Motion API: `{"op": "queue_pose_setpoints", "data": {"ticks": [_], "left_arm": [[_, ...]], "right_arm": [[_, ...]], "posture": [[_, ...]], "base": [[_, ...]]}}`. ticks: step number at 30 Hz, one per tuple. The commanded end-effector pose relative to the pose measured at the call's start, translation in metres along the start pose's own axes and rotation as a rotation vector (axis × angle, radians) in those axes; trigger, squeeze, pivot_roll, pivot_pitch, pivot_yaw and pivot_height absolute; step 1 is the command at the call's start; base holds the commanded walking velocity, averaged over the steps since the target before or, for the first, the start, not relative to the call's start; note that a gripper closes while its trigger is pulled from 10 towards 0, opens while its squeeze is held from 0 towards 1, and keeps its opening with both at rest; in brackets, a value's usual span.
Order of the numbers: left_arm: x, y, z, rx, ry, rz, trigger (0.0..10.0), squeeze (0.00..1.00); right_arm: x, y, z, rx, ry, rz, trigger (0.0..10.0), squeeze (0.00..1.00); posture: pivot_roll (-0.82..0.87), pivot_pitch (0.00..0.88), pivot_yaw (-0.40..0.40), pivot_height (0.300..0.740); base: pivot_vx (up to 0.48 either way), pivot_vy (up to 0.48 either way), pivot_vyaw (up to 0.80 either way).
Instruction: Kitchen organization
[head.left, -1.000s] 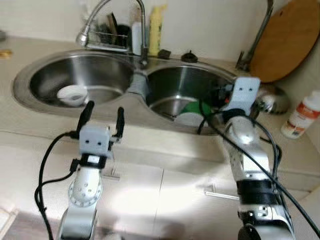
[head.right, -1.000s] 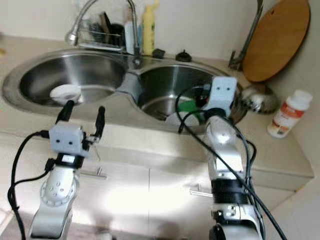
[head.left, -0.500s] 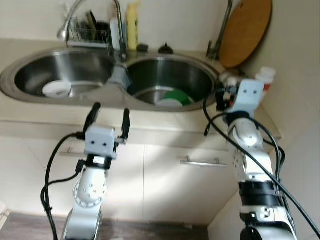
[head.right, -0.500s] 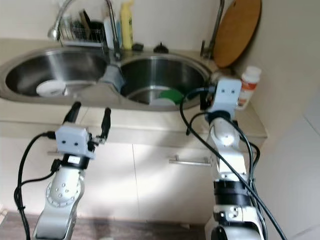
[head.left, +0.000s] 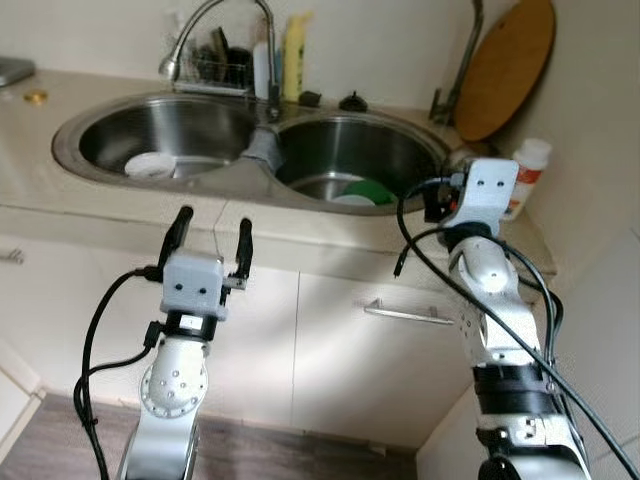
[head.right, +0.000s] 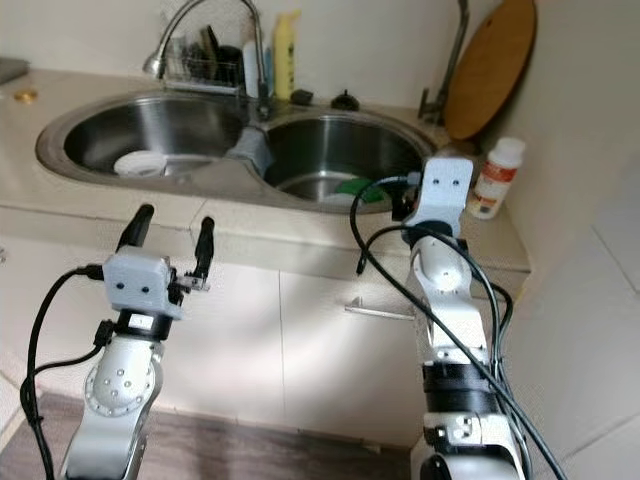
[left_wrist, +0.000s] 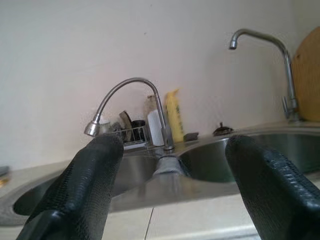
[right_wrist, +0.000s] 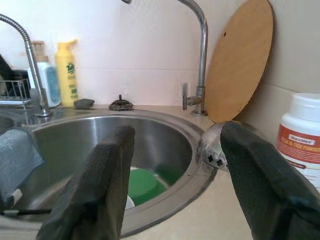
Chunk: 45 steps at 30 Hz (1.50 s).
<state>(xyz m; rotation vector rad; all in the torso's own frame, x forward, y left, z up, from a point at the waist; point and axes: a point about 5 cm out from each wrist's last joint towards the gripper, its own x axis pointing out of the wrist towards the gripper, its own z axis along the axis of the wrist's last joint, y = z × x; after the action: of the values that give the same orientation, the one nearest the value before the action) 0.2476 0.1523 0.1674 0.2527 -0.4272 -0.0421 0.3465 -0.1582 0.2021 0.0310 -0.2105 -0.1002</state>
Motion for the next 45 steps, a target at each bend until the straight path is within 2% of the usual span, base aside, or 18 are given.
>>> {"op": "queue_pose_setpoints", "data": {"ticks": [1, 29, 36, 40, 45], "left_arm": [[0.001, 0.003, -0.001, 0.009, 0.009, 0.0, 10.0, 0.0], [0.002, 0.003, -0.002, 0.007, 0.019, -0.011, 10.0, 0.0], [0.001, 0.002, -0.002, 0.003, 0.023, -0.017, 10.0, 0.0], [0.001, 0.001, -0.003, 0.003, 0.027, -0.02, 10.0, 0.0], [0.0, 0.0, -0.004, 0.001, 0.032, -0.027, 10.0, 0.0]], "right_arm": [[0.001, 0.005, 0.002, 0.016, -0.004, 0.014, 10.0, 0.0], [-0.001, 0.001, 0.002, 0.012, 0.001, 0.003, 10.0, 0.0], [-0.01, -0.003, 0.0, -0.002, 0.01, 0.001, 10.0, 0.0], [-0.021, -0.004, -0.001, -0.013, 0.019, 0.012, 10.0, 0.0], [-0.035, -0.003, -0.005, -0.07, 0.011, 0.026, 10.0, 0.0]], "posture": [[0.15, 0.0, -0.075, 0.74], [0.15, 0.0, -0.068, 0.74], [0.13, 0.0, -0.069, 0.74], [0.12, 0.0, -0.071, 0.74], [0.12, 0.0, -0.076, 0.74]], "base": [[0.0, 0.48, 0.0], [0.0, 0.48, 0.0], [0.0, 0.48, 0.0], [0.0, 0.48, 0.0], [0.0, 0.48, 0.0]]}}
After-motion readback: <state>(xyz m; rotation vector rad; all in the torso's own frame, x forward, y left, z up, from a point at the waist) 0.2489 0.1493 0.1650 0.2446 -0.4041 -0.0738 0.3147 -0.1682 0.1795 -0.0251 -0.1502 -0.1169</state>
